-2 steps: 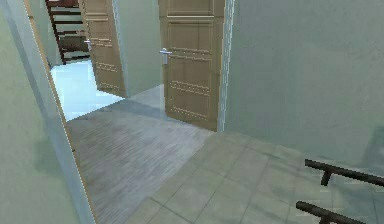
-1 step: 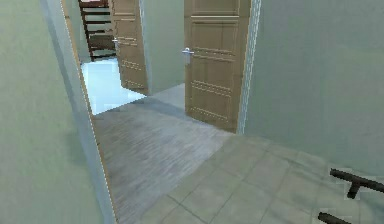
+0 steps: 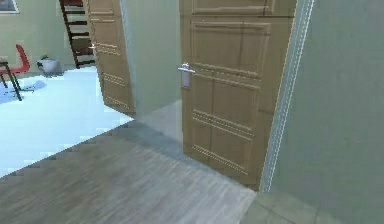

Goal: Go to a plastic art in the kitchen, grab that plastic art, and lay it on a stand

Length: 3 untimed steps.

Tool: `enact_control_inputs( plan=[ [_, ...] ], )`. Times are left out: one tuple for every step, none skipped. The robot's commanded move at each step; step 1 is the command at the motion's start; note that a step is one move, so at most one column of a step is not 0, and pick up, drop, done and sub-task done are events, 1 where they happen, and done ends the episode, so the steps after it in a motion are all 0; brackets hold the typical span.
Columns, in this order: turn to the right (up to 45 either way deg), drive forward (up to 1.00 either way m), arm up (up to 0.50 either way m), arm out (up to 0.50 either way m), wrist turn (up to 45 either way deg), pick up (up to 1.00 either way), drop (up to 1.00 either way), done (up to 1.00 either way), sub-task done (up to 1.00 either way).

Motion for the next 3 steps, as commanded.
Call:
enact_control_inputs(
  plan=[
    [-3.0, 0.0, 0.0, 0.0, 0.0, 0.0, 0.0, 0.0, 0.0],
    [45.0, 0.0, 0.0, 0.0, 0.0, 0.0, 0.0, 0.0, 0.0],
    [42.0, 0.0, 0.0, 0.0, 0.0, 0.0, 0.0, 0.0, 0.0]
  ],
)
